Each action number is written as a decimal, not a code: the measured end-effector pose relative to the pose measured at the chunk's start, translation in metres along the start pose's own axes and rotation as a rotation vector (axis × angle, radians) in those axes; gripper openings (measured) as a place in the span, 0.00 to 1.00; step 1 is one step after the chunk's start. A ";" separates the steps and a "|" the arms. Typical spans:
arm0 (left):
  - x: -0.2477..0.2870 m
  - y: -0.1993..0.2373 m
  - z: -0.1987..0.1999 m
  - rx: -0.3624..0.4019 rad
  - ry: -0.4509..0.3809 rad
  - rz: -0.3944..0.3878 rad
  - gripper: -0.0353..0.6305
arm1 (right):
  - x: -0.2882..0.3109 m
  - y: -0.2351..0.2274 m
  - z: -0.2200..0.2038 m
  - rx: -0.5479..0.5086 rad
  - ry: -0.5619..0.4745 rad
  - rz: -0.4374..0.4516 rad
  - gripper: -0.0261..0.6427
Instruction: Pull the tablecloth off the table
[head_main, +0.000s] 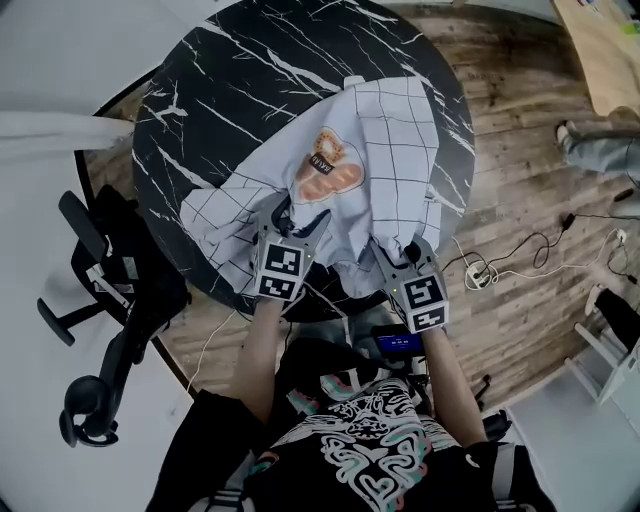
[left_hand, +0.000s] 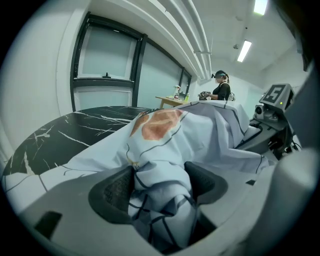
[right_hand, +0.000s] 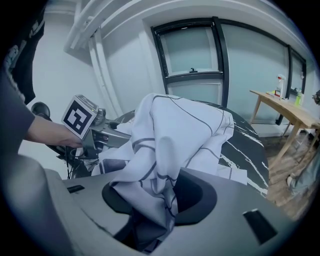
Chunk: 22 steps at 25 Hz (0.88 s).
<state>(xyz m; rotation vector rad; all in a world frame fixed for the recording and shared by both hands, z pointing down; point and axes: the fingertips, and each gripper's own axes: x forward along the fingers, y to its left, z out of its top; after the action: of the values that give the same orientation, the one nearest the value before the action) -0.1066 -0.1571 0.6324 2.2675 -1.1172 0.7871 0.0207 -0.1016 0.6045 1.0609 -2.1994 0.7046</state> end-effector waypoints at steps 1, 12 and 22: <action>0.000 -0.001 0.000 0.002 -0.001 0.001 0.57 | 0.000 0.000 0.000 0.000 -0.002 0.001 0.30; 0.000 -0.008 -0.002 0.018 -0.004 -0.005 0.46 | 0.001 0.005 -0.006 0.006 0.004 0.012 0.22; 0.000 -0.011 0.000 0.038 -0.025 0.019 0.43 | 0.001 0.005 -0.004 0.000 0.006 0.000 0.17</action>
<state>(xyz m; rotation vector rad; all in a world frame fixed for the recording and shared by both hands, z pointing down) -0.0976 -0.1516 0.6308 2.3069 -1.1463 0.7959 0.0171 -0.0971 0.6068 1.0580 -2.1943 0.7063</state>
